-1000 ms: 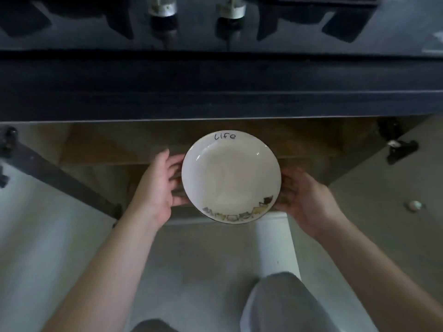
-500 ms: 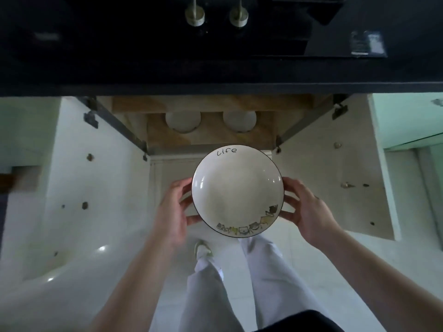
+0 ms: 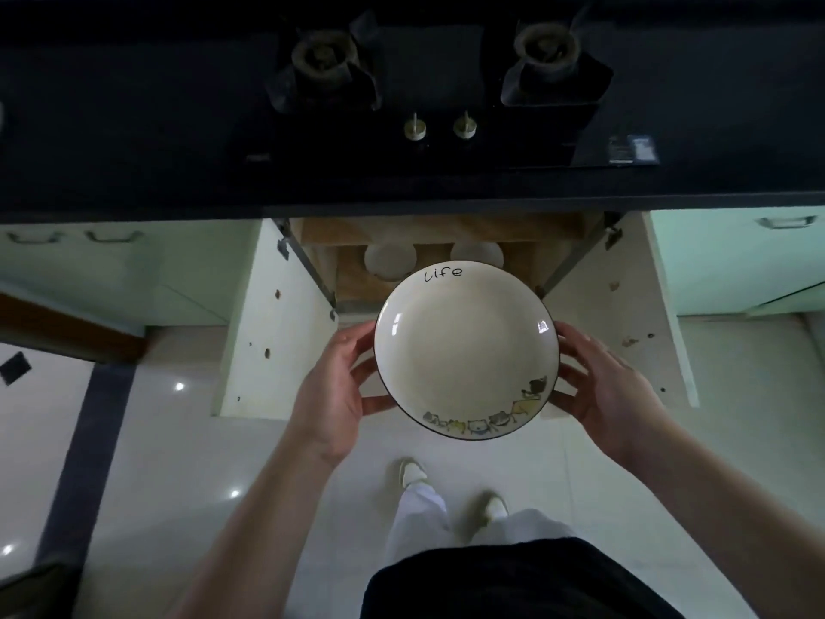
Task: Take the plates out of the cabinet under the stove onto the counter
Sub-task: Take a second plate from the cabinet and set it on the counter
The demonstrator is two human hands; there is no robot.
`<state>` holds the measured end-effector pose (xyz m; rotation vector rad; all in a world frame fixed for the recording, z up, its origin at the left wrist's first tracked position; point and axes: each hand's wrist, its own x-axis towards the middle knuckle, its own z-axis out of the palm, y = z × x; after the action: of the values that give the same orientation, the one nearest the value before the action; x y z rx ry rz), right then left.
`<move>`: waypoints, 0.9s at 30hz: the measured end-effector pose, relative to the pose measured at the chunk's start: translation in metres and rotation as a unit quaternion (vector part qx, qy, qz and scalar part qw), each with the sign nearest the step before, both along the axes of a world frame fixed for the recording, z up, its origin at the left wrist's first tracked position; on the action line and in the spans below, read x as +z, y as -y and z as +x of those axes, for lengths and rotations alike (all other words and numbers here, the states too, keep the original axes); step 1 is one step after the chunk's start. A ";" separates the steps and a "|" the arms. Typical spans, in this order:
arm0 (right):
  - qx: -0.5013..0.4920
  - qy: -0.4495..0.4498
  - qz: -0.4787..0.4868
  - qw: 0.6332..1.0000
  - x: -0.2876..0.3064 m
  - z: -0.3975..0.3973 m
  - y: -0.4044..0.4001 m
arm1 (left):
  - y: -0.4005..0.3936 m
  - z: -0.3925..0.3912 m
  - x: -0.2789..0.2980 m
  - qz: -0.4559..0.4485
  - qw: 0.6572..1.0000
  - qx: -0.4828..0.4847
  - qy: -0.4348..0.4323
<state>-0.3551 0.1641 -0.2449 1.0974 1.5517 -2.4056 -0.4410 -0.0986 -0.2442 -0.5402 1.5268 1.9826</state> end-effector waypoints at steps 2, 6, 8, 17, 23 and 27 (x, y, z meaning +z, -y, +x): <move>0.000 -0.023 -0.031 0.999 0.019 0.006 -0.005 | -0.004 0.015 0.024 -0.001 1.000 0.017 -0.013; 0.045 -0.062 -0.022 0.997 0.054 0.025 -0.022 | -0.015 0.049 0.067 0.027 0.998 0.040 -0.047; 0.069 -0.077 -0.013 0.995 0.070 0.035 -0.032 | -0.021 0.066 0.080 0.029 0.996 0.054 -0.065; 0.131 -0.134 0.040 0.982 0.107 0.062 -0.040 | -0.034 0.129 0.093 -0.023 0.980 0.129 -0.151; 0.191 -0.127 0.032 0.973 0.111 0.063 -0.009 | 0.000 0.167 0.104 -0.031 0.970 0.190 -0.147; 0.248 -0.136 0.016 0.959 0.109 0.062 0.028 | 0.037 0.192 0.110 -0.050 0.962 0.219 -0.155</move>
<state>-0.2935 0.1361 -0.1355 0.3185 1.6942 -2.2417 -0.2491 -0.1352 -0.1339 -0.6802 1.8260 2.4257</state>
